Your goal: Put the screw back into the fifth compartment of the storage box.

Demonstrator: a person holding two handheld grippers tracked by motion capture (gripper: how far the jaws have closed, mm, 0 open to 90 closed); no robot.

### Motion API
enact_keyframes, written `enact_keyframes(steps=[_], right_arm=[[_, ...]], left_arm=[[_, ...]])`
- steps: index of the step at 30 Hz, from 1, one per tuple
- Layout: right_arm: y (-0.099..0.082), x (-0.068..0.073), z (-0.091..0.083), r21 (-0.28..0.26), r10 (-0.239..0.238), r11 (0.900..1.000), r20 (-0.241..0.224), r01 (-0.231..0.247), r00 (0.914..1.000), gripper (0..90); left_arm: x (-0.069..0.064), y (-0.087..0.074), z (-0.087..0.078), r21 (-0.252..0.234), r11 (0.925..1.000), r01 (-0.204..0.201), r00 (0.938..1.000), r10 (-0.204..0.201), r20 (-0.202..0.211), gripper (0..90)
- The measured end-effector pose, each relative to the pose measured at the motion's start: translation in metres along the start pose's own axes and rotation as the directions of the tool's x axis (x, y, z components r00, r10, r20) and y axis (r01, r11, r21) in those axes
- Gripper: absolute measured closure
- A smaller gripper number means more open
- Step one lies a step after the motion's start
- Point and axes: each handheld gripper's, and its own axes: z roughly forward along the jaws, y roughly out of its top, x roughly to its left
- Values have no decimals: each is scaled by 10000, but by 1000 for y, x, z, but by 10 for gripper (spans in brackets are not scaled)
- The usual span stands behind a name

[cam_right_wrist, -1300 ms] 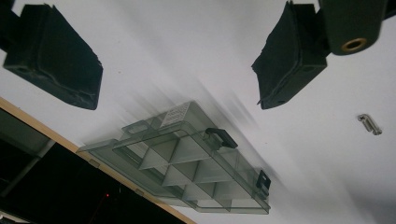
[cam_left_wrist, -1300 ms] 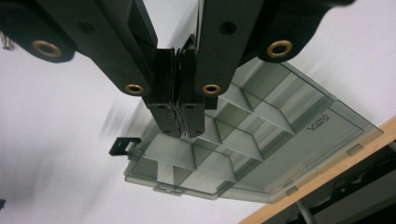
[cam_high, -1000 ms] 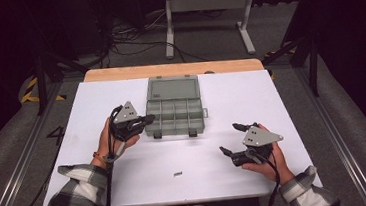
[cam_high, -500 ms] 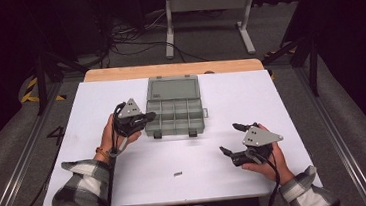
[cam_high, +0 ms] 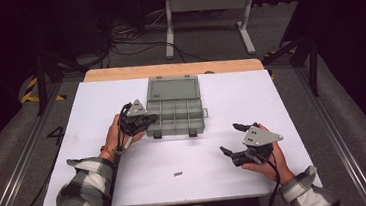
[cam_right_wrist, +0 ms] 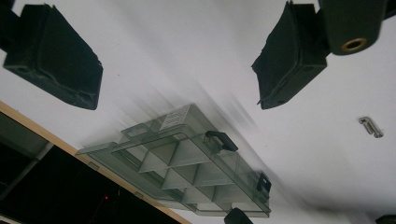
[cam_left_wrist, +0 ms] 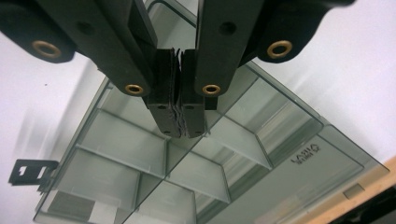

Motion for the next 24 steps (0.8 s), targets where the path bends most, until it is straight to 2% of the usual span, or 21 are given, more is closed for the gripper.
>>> enact_keyframes(steps=[8,12,17,24], right_arm=[[0,1,0,1,20,10000,-117,-20,9999,146],[0,1,0,0,17,10000,-146,-17,9999,146],[1,1,0,-14,8,10000,-176,-9,9998,145],[1,1,-2,-48,21,10000,-158,-22,9999,145]], left_arm=[[-3,-4,5,411,9991,-102,9999,100,71,880],[-2,-5,5,310,9995,32,9998,-38,211,880],[0,-6,4,287,9996,62,9998,-67,186,880],[-1,-7,5,425,9991,42,9997,-52,230,880]])
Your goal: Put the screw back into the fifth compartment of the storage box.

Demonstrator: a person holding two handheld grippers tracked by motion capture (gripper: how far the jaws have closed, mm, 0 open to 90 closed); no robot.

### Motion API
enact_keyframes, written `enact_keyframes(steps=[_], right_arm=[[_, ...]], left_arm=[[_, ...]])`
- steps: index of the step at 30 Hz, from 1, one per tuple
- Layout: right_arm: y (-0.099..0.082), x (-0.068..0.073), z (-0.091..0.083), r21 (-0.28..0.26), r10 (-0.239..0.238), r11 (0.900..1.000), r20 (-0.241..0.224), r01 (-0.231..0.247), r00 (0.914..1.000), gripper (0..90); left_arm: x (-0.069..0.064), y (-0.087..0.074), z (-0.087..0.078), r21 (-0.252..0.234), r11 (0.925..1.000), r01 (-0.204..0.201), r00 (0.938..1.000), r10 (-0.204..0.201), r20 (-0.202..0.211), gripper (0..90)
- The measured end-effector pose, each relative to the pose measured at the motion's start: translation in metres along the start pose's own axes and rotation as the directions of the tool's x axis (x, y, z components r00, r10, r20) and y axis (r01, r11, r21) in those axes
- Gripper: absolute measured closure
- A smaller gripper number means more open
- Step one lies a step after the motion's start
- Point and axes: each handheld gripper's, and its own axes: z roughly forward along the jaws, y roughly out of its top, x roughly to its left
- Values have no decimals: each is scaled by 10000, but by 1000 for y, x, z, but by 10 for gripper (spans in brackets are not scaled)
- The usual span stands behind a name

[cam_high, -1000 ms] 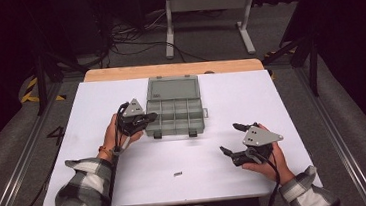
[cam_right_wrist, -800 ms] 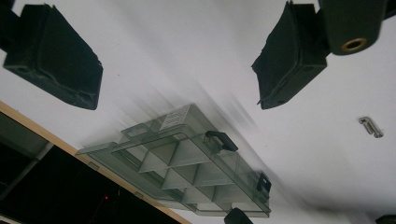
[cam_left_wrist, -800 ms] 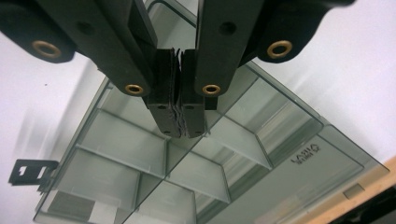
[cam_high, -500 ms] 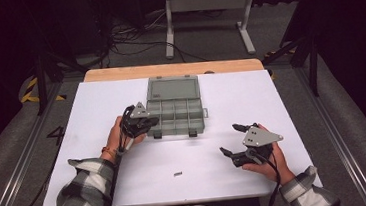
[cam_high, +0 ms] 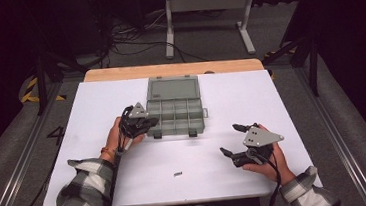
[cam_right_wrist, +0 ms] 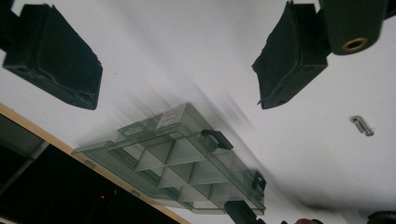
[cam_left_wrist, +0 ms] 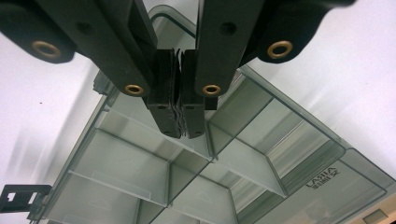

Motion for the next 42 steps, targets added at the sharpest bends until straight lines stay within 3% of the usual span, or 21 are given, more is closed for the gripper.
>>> enact_keyframes(steps=[8,10,16,20,22,26,28,30,33,35,38,41,42], right_arm=[[0,-1,1,-1,2,10000,1,-2,10000,145],[0,0,0,-19,10,10000,0,-10,10000,145],[0,-2,1,-40,148,9999,-64,-148,9999,142],[0,-2,0,-65,154,9999,-44,-154,9999,142],[0,-2,0,-83,143,9999,-51,-143,9999,142],[0,-2,-1,-174,227,9996,-157,-229,9996,143],[0,-2,-1,-185,247,9995,-164,-250,9996,143],[0,-2,0,-194,322,9993,-194,-326,9993,143],[0,-2,1,-174,336,9993,-230,-340,9992,143],[0,-2,1,-195,362,9991,-238,-366,9991,143],[0,-2,1,-198,401,9990,-272,-406,9988,143],[-1,-2,2,-145,420,9990,-290,-424,9987,143],[-1,-1,3,-98,382,9992,-314,-385,9988,143]], left_arm=[[1,-3,-3,-218,9996,193,9998,-193,14,874],[0,-3,-5,-268,9995,188,9998,-188,-23,837],[-3,-4,-20,-969,9953,-48,10000,41,-84,799],[-6,-4,-26,-1179,9928,-209,9997,193,-147,755],[-14,-4,-34,-1397,9898,-282,9995,296,77,712],[-28,-5,-46,-1553,9855,-686,9975,706,72,623],[-31,-5,-49,-1680,9837,-642,9977,668,100,606],[-36,-4,-53,-1839,9815,-531,9981,577,199,502],[-53,-3,-56,-1775,9792,-982,9941,1049,289,442],[-58,-4,-57,-1764,9782,-1093,9924,1174,364,423],[-69,-9,-53,-1402,9789,-1487,9855,1584,608,357],[-74,-14,-48,-1151,9821,-1494,9841,1590,794,322],[-77,-16,-45,-985,9830,-1547,9837,1626,772,255]])
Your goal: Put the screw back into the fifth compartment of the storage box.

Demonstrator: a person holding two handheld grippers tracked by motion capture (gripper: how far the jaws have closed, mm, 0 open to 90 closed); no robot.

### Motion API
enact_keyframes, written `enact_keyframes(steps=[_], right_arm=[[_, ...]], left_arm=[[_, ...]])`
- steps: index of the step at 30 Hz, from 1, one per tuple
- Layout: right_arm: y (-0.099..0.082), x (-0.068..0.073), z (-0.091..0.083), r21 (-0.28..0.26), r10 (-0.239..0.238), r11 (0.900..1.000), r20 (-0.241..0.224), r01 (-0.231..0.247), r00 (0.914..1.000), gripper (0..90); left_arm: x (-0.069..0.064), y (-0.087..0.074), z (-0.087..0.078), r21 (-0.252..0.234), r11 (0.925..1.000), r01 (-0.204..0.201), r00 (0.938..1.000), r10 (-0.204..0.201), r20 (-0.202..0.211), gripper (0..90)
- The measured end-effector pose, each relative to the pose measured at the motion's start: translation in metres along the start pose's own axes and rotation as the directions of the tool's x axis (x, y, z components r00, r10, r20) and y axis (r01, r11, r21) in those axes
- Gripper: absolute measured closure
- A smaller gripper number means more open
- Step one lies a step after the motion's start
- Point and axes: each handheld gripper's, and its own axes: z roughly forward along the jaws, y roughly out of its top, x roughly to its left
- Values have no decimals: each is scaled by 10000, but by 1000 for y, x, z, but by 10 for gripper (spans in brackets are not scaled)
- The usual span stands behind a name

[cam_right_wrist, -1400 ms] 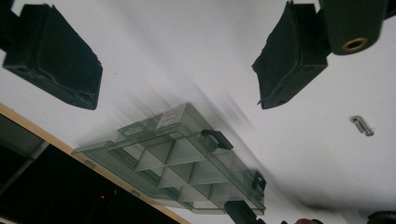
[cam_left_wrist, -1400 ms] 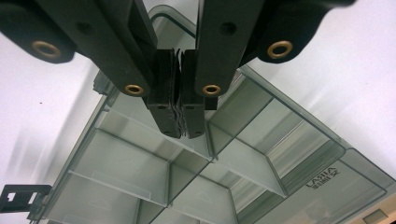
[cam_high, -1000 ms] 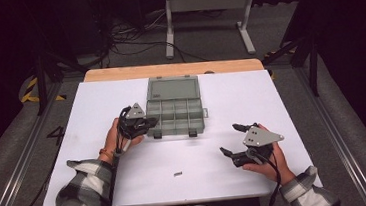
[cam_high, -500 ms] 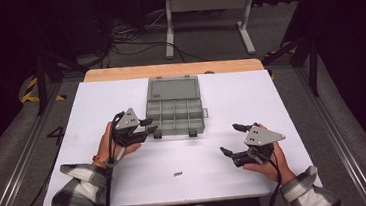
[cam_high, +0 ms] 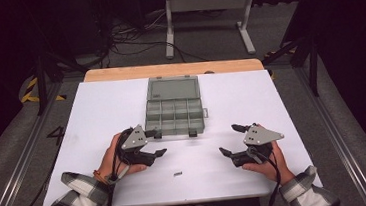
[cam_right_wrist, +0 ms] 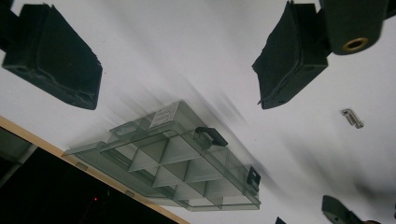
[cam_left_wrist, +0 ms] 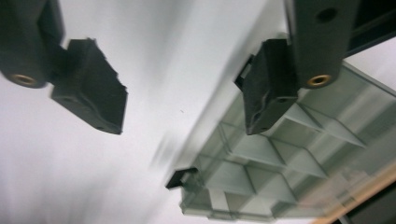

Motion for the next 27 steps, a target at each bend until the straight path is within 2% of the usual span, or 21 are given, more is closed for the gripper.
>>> enact_keyframes(steps=[6,8,13,16,18,19,20,21,22,24,27], right_arm=[[0,0,0,43,-56,10000,59,56,10000,143],[-1,-1,0,60,-40,10000,104,39,9999,143],[0,0,0,86,-71,9999,84,70,9999,143],[0,0,0,89,-86,9999,83,86,9999,143],[0,0,0,98,-71,9999,77,70,9999,143],[0,0,1,110,-59,9999,67,58,10000,143],[0,0,0,122,-96,9999,73,95,9999,143],[0,0,0,122,-126,9998,76,125,9999,143],[0,0,0,119,-126,9999,82,125,9999,143],[0,0,1,137,-110,9998,97,108,9999,142],[-1,0,1,181,-98,9998,82,96,9999,143]], left_arm=[[-11,-4,7,305,9995,52,9988,-67,483,128],[-14,-5,9,360,9993,73,9961,-104,873,98],[-25,-5,16,597,9982,-1,9904,-81,1381,91],[-29,-4,22,859,9960,-236,9882,103,1529,155],[-29,-4,26,924,9957,-94,9821,-82,1882,171],[-30,-3,28,938,9956,-59,9822,-119,1873,186],[-30,-3,30,1003,9947,-244,9818,50,1897,185],[-31,-2,31,1065,9941,-193,9813,-16,1926,187],[-30,-2,33,1108,9933,-334,9811,115,1931,195],[-31,-1,36,1297,9909,-345,9836,107,1798,198],[-30,-1,40,1355,9900,-382,9834,132,1809,202]])
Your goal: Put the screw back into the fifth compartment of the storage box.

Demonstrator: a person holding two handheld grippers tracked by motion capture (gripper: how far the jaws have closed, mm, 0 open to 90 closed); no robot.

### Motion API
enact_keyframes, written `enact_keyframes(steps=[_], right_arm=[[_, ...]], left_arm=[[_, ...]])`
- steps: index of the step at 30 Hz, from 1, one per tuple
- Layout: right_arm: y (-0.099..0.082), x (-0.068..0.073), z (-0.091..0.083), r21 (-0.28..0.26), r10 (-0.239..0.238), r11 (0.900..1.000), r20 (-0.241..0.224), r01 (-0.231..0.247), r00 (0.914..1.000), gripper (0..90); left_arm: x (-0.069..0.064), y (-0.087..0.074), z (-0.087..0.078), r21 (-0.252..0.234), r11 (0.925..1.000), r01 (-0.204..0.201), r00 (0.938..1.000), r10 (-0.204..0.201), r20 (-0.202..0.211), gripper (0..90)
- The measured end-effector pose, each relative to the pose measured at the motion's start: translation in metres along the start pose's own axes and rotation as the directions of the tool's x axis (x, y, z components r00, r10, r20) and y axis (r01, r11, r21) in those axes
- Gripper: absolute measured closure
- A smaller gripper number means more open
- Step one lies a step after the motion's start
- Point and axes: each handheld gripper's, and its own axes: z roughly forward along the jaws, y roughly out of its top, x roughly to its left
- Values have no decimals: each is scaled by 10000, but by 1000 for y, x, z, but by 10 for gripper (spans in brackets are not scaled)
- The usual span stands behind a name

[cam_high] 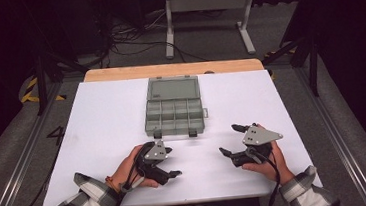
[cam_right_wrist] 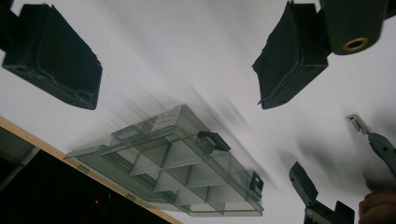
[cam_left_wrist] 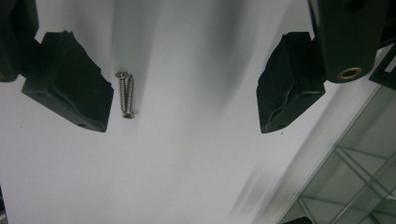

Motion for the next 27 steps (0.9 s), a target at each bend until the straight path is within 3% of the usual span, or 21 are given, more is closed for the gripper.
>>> enact_keyframes(steps=[18,19,21,23,24,27], right_arm=[[0,0,0,49,-13,10000,-6,13,10000,142],[0,0,0,59,-37,10000,-9,37,10000,142],[0,0,0,62,-39,10000,-4,39,10000,142],[-1,0,0,83,-63,9999,13,62,10000,142],[-1,0,0,83,-63,9999,13,62,10000,142],[-1,0,0,76,-76,9999,17,76,10000,142]], left_arm=[[6,5,14,266,9996,124,9996,-130,246,238],[7,5,14,235,9997,100,9994,-108,324,304],[7,4,13,166,9998,145,9985,-154,528,347],[6,4,11,243,9996,156,9986,-168,502,462],[5,4,10,308,9994,180,9987,-195,478,462],[2,2,5,405,9987,309,9984,-327,466,570]])
